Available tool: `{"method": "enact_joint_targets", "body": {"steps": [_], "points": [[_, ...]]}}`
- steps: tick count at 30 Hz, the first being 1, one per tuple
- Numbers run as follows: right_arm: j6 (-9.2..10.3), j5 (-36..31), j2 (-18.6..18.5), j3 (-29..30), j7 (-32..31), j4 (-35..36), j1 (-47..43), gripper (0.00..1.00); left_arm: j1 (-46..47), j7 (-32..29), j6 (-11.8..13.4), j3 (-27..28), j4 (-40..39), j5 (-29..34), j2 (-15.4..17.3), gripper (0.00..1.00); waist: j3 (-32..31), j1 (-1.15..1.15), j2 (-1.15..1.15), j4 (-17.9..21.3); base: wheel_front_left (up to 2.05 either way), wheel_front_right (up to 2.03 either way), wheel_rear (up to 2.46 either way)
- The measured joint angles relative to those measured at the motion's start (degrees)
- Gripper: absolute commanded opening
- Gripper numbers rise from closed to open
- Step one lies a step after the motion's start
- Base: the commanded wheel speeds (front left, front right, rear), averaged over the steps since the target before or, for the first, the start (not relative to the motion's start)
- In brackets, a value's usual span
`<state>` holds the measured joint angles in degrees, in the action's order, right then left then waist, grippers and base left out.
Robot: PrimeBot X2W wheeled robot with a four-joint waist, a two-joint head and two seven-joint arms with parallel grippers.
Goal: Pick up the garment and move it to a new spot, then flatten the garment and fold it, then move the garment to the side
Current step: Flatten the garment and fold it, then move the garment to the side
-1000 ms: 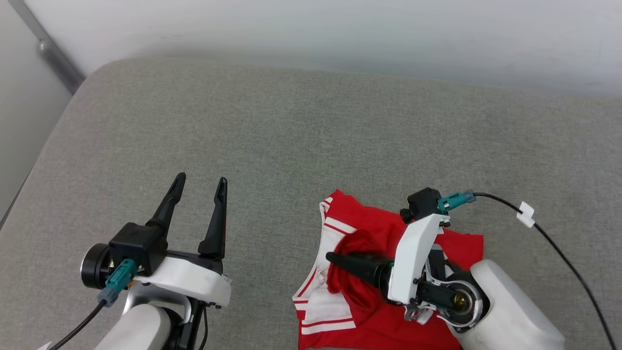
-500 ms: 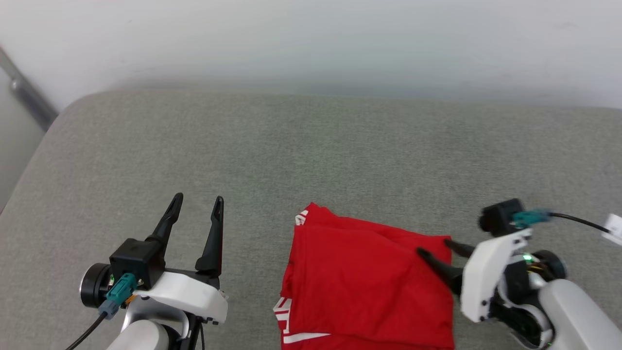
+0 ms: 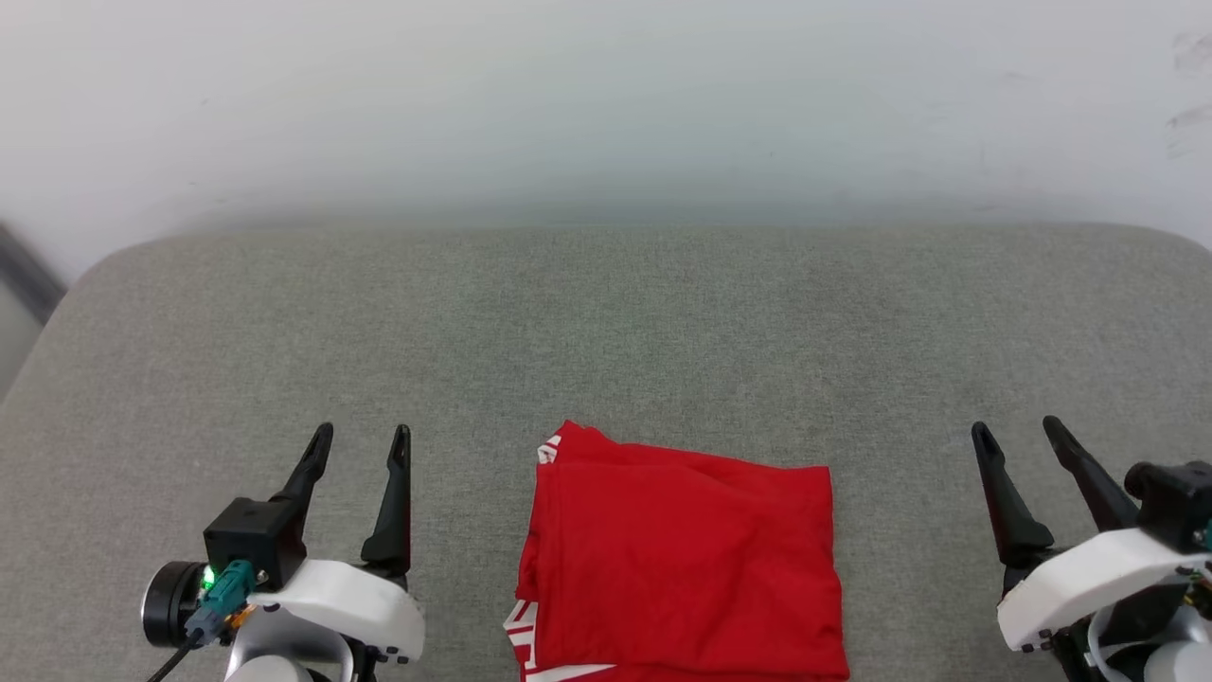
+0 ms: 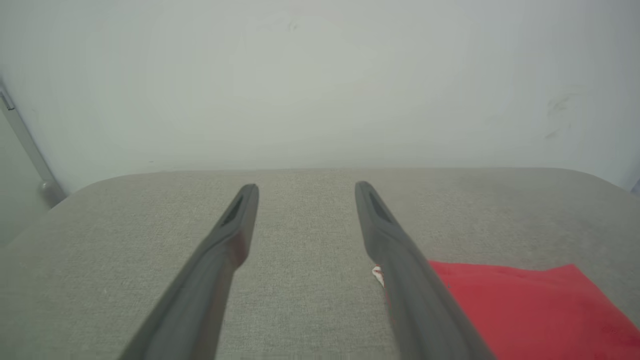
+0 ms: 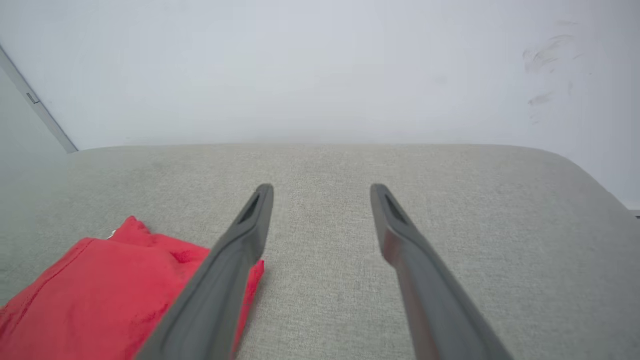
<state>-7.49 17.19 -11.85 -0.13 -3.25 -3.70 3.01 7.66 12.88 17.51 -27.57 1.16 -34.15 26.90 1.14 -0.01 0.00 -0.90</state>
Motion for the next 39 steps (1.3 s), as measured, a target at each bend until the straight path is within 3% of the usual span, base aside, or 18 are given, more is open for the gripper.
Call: {"method": "enact_joint_targets", "body": {"steps": [7,17,28,35,39], "points": [[0.00,-4.65,4.04,2.16,4.83,5.38,-4.41,1.00,-2.81,0.63,0.67,0.66,1.42,-0.37,0.55,1.00,-1.77,0.00,0.00,0.16,0.00,0.00,0.00],[-0.01,-8.64,7.06,2.19,2.78,12.35,-8.78,1.00,-4.53,1.43,1.10,1.64,2.11,-0.56,0.38,1.00,-1.92,0.00,0.00,0.51,0.00,0.00,0.00],[-0.01,-9.18,8.16,2.98,0.05,14.27,-9.00,1.00,-4.66,1.83,0.65,2.80,2.82,-0.92,-0.48,1.00,-1.45,0.00,0.00,0.45,0.00,0.00,0.00],[-0.01,-1.52,8.09,8.84,-8.44,10.17,-9.40,1.00,-4.40,1.94,0.29,4.01,3.00,-1.03,-1.65,1.00,-0.88,0.00,0.00,-0.10,0.00,0.00,0.00],[0.00,3.46,4.37,13.74,-15.68,4.10,-8.94,1.00,-3.64,2.01,0.05,4.59,3.12,-0.32,-2.64,1.00,-0.46,0.00,0.00,-1.20,0.00,0.00,0.00]]}}
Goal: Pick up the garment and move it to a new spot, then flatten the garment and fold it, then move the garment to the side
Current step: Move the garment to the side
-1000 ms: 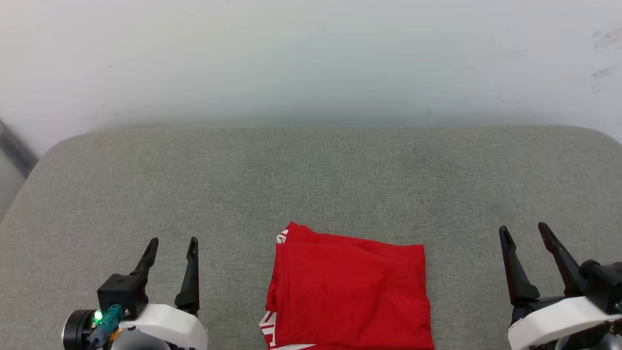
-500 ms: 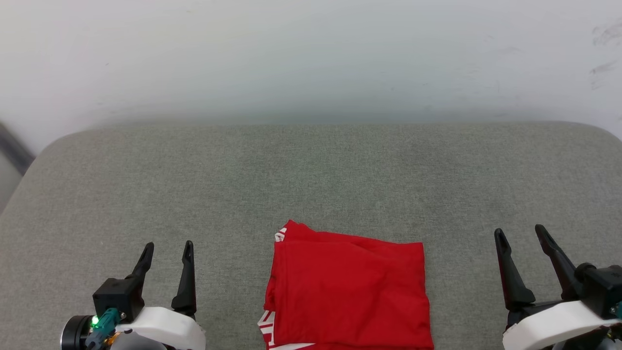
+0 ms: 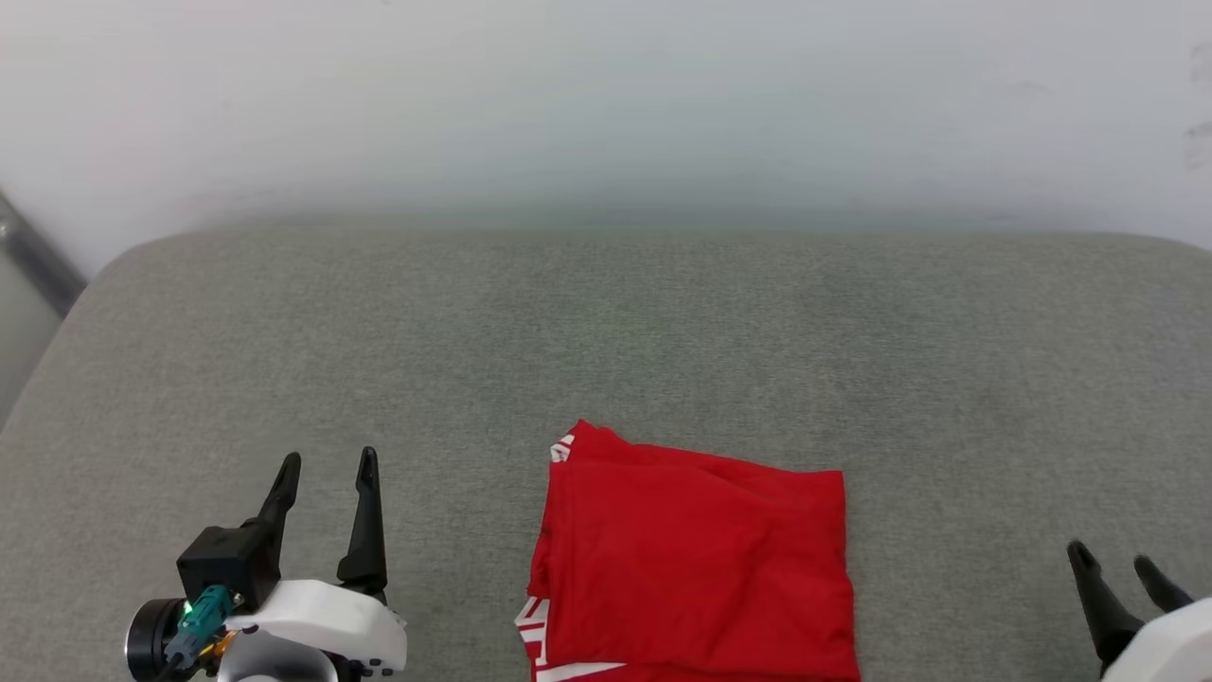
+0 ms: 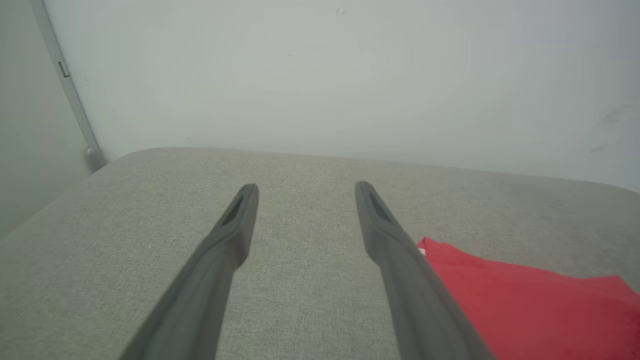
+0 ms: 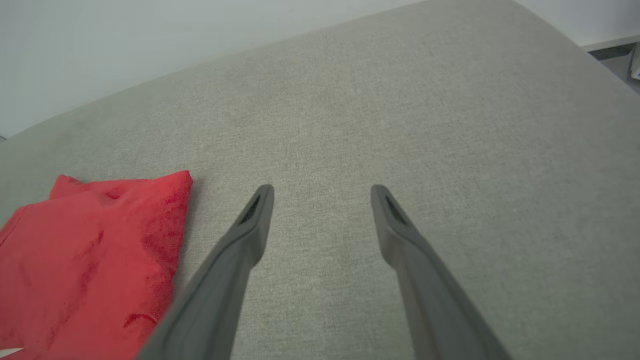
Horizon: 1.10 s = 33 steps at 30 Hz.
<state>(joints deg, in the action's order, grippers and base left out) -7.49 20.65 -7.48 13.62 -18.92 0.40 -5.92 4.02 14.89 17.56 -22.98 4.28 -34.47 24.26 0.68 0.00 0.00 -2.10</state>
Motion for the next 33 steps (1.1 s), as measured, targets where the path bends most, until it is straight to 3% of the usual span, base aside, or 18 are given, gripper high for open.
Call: {"method": "enact_joint_targets", "body": {"steps": [5,13,18,24,25,26,27,33], "points": [[-0.01,7.98,-1.02,2.92,-9.85,-7.77,1.64,1.00,0.67,0.02,-0.92,1.07,0.13,1.60,-1.25,1.00,0.83,0.00,0.00,-1.77,0.00,0.00,0.00],[-0.02,24.48,3.31,5.60,-28.38,-15.96,6.62,1.00,1.85,0.02,-3.03,2.63,0.31,4.10,-3.43,1.00,3.40,0.00,0.00,-4.69,0.00,0.00,0.00],[-0.04,31.06,3.94,6.36,-31.62,-20.16,11.62,1.00,3.20,0.09,-4.58,3.30,0.84,5.43,-5.22,1.00,5.56,0.00,0.00,-6.55,0.00,0.00,0.00],[-0.07,39.52,3.83,0.92,-31.51,-27.36,16.38,1.00,4.22,0.09,-6.12,4.34,2.00,6.93,-6.68,1.00,7.19,0.01,0.00,-8.66,0.00,0.00,0.00],[-0.07,39.63,3.61,0.14,-31.19,-28.15,16.83,0.84,4.33,0.09,-6.49,4.54,2.11,7.16,-6.86,1.00,7.28,0.01,0.00,-8.94,0.00,0.00,0.00],[-0.07,39.62,3.52,-0.49,-30.66,-28.67,17.17,0.25,4.36,0.09,-6.59,4.68,2.29,7.35,-6.93,1.00,7.31,0.01,0.00,-9.17,0.00,0.00,0.00],[-0.07,39.65,3.48,-0.96,-30.12,-29.17,17.56,0.00,4.36,0.09,-6.86,4.82,2.41,7.62,-7.05,1.00,7.33,0.00,0.00,-9.34,0.00,0.00,0.00],[-0.04,37.33,4.05,-3.21,-27.92,-29.22,18.30,0.00,4.33,0.09,-8.01,5.71,2.94,9.07,-8.06,1.00,6.37,0.01,0.00,-9.41,0.00,0.00,0.00]]}}
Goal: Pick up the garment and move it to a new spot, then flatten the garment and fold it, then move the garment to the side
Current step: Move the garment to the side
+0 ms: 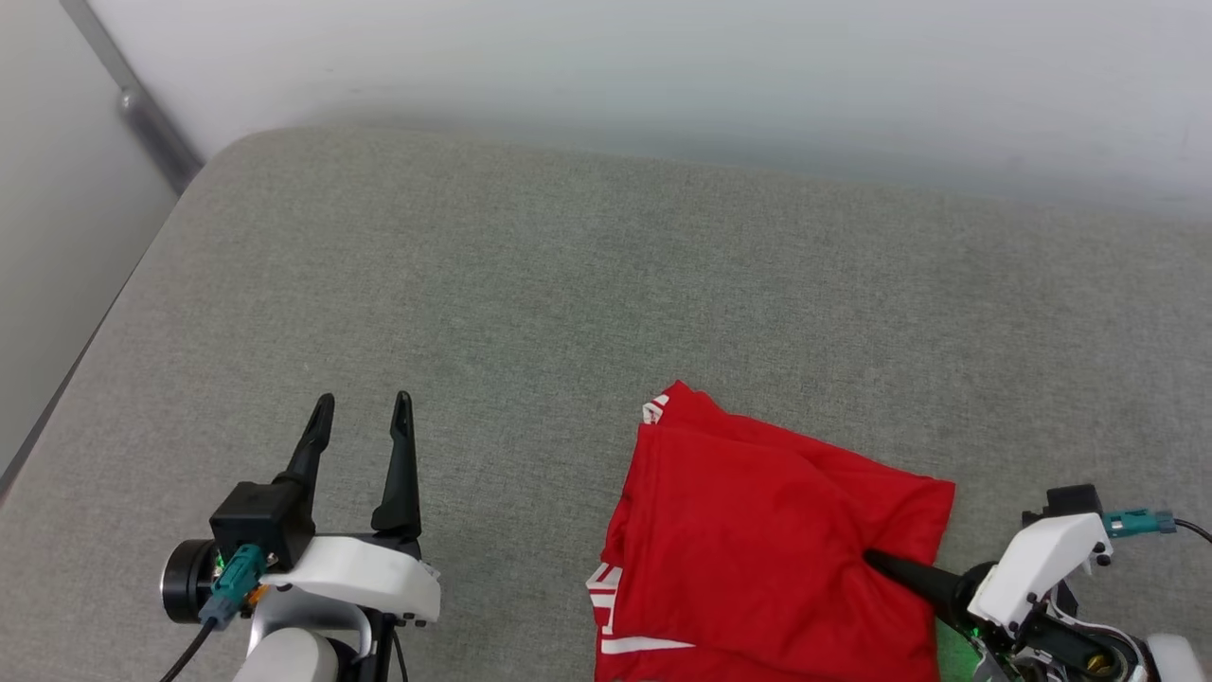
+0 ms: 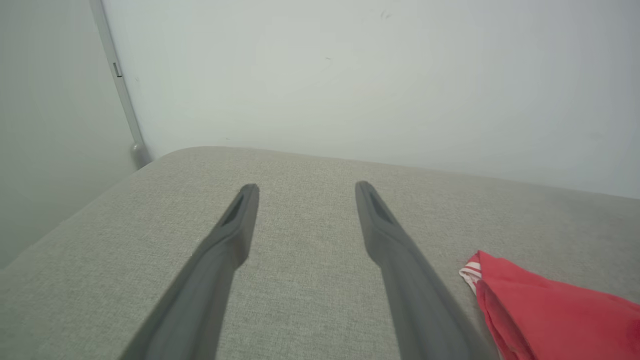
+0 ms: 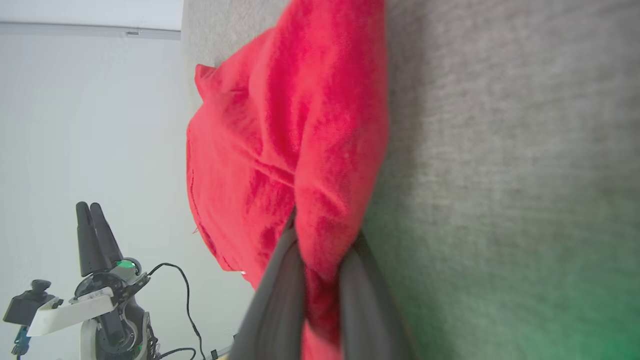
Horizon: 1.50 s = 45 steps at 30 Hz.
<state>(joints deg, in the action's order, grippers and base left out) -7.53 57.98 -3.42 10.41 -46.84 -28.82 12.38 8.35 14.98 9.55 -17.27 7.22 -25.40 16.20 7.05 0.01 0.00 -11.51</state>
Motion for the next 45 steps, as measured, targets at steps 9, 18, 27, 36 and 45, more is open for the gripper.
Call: {"method": "enact_joint_targets", "body": {"steps": [9,18,27,36,45], "points": [[0.03,-11.95,-4.04,-7.47,4.26,6.35,-0.94,0.00,-1.85,0.00,-0.99,0.82,0.67,1.40,-0.09,1.00,-2.80,0.00,0.00,4.22,0.00,0.00,0.00],[0.03,-22.88,-8.94,-10.81,7.22,6.58,-0.42,0.00,-2.47,0.00,-1.83,0.46,0.19,1.99,-0.18,1.00,-4.05,-0.01,0.00,13.91,0.00,0.00,0.00],[0.03,-26.59,-10.14,-9.64,10.50,1.16,9.78,0.00,3.42,-0.24,-2.44,-0.22,-1.97,3.25,-0.30,1.00,0.98,-0.01,0.00,24.10,0.00,0.00,0.00],[0.03,-30.54,-16.11,-3.18,19.50,-6.08,22.18,0.00,15.36,-3.54,-4.95,-3.32,-5.39,7.23,1.25,1.00,14.26,0.00,0.00,27.63,0.00,0.00,0.00],[0.02,-35.53,-20.52,6.08,25.79,-10.71,31.16,0.00,21.74,-5.25,-6.13,-4.46,-7.92,9.28,2.89,1.00,25.25,0.01,0.00,27.50,0.00,0.00,0.00]]}}
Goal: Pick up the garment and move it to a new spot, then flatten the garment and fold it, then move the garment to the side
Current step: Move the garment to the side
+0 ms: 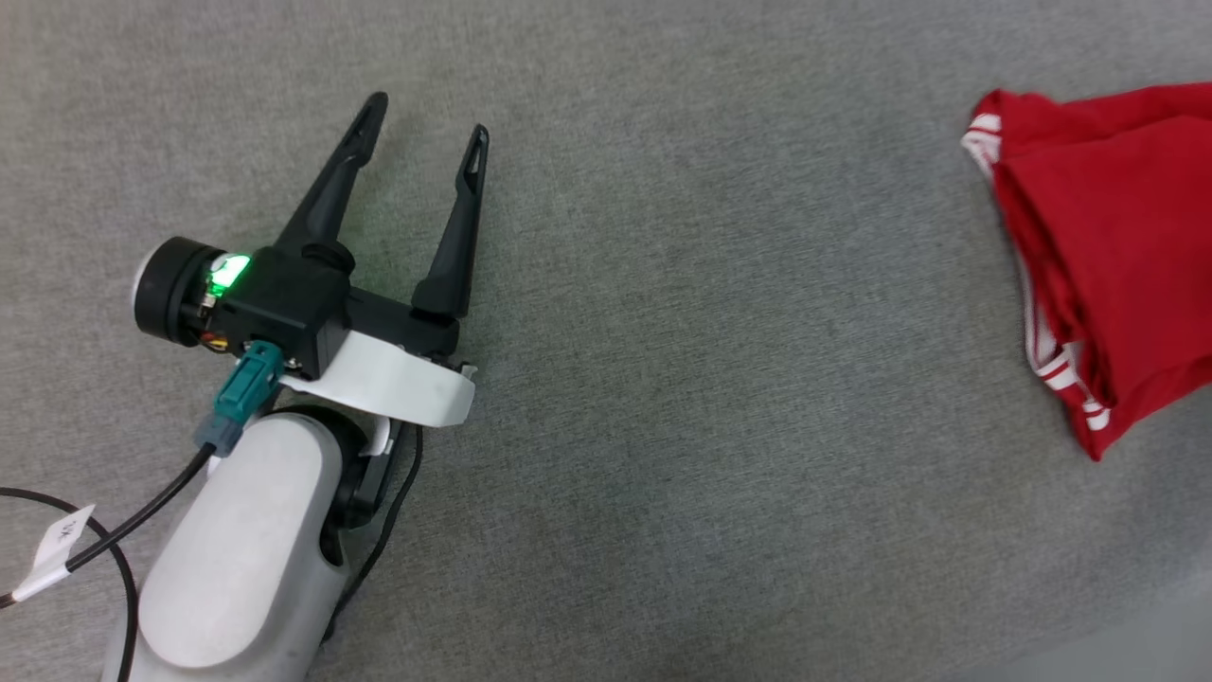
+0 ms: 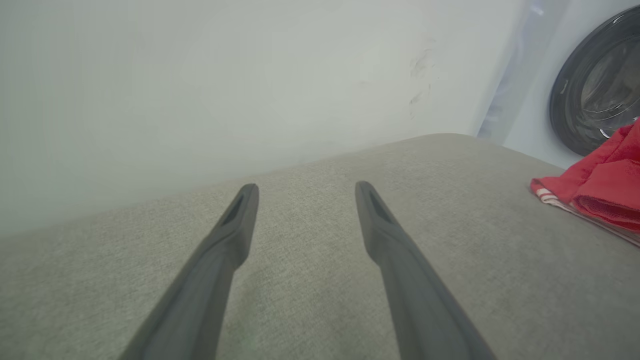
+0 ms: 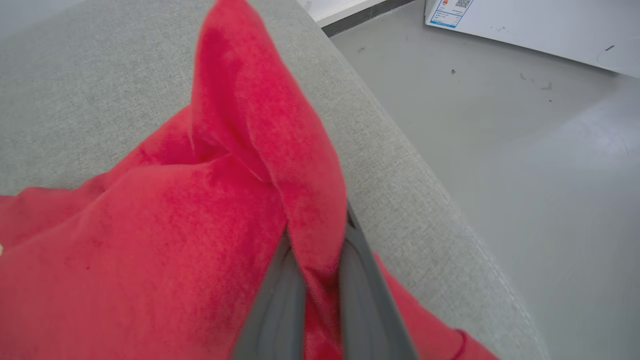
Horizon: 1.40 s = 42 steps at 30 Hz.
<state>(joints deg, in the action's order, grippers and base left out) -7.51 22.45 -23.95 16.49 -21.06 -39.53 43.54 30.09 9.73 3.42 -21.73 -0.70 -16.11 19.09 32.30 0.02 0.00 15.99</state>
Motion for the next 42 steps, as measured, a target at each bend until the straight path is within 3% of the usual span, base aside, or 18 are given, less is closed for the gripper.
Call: {"method": "enact_joint_targets", "body": {"steps": [6,7,8,20,26,34,42], "points": [[0.00,-3.43,1.44,4.78,3.92,-3.92,1.37,0.02,0.46,-1.00,0.04,0.07,-1.35,0.32,1.22,1.00,2.44,-0.01,0.00,-0.27,0.00,0.00,0.00],[0.00,-3.96,1.85,5.26,5.16,-4.57,1.37,0.36,0.44,-1.01,0.10,0.07,-1.49,0.32,1.41,1.00,2.47,-0.01,0.00,-0.28,0.00,0.00,0.00],[0.00,-4.66,2.15,5.35,6.13,-5.12,1.36,1.00,0.31,-1.20,0.14,0.09,-1.52,0.31,1.57,1.00,2.36,-0.01,0.00,-0.27,0.00,0.00,0.00],[0.00,-10.44,2.49,2.00,19.67,-2.98,-3.00,1.00,-5.94,0.15,1.62,1.27,1.27,-2.23,2.00,1.00,-4.59,-0.01,0.00,1.10,0.00,0.00,0.00],[0.00,-11.70,4.17,-1.25,19.40,3.42,-11.40,1.00,-11.11,1.89,3.18,2.03,3.37,-4.46,0.64,1.00,-11.50,-0.02,0.00,1.14,0.00,0.00,0.00],[0.00,-11.88,10.57,-5.50,15.91,16.61,-24.47,1.00,-16.71,3.19,4.41,2.94,5.63,-6.89,-0.82,1.00,-20.18,-0.03,0.00,0.07,0.00,0.00,0.00],[0.00,-12.50,15.92,-9.01,16.05,28.73,-34.72,1.00,-19.76,4.25,5.16,3.35,8.21,-8.38,-2.77,1.00,-24.59,-0.03,0.00,-5.01,0.00,0.00,0.00]]}}
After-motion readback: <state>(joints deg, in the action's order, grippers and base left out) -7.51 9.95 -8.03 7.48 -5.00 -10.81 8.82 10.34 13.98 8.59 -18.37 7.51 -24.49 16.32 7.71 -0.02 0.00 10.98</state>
